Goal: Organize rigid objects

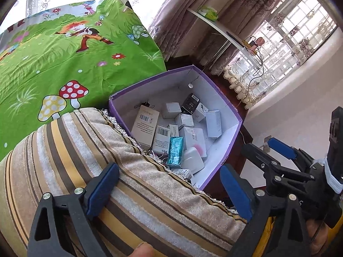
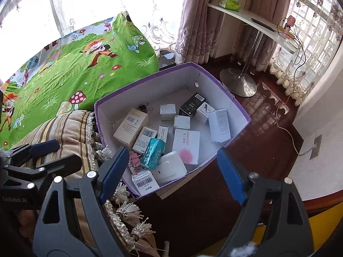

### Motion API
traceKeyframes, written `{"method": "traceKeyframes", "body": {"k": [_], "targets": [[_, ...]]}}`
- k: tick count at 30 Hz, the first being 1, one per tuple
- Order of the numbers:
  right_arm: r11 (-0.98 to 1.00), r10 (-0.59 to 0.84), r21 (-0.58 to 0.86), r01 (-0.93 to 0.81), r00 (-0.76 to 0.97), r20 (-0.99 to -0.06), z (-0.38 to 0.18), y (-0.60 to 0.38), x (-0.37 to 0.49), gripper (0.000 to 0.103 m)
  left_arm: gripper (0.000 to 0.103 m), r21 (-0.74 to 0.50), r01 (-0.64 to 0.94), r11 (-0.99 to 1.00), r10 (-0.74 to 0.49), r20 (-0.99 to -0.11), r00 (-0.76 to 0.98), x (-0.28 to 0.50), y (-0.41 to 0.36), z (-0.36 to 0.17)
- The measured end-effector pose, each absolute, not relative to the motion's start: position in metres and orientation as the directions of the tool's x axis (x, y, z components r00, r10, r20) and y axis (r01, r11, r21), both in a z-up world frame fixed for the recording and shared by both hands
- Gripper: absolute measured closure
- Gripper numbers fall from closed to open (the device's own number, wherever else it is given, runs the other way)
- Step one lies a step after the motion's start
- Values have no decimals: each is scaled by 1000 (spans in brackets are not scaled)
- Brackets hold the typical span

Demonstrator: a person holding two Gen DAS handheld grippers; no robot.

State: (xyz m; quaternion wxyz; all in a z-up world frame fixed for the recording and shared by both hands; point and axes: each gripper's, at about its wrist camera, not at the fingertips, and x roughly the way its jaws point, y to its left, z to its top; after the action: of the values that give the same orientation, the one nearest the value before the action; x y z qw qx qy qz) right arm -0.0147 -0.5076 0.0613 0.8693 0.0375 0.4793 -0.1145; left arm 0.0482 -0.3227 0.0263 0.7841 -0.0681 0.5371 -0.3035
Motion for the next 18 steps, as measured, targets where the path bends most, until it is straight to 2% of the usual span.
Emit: {"method": "traceKeyframes", "body": {"k": [3, 18], "targets": [[968, -177, -54, 243, 516, -838, 61, -509, -13, 17, 1, -451, 378, 809, -555, -799, 234, 53, -322, 25], [968, -157, -29, 247, 514, -844, 56, -513, -14, 17, 1, -412, 385, 826, -523, -815, 248, 54, -327, 23]]}}
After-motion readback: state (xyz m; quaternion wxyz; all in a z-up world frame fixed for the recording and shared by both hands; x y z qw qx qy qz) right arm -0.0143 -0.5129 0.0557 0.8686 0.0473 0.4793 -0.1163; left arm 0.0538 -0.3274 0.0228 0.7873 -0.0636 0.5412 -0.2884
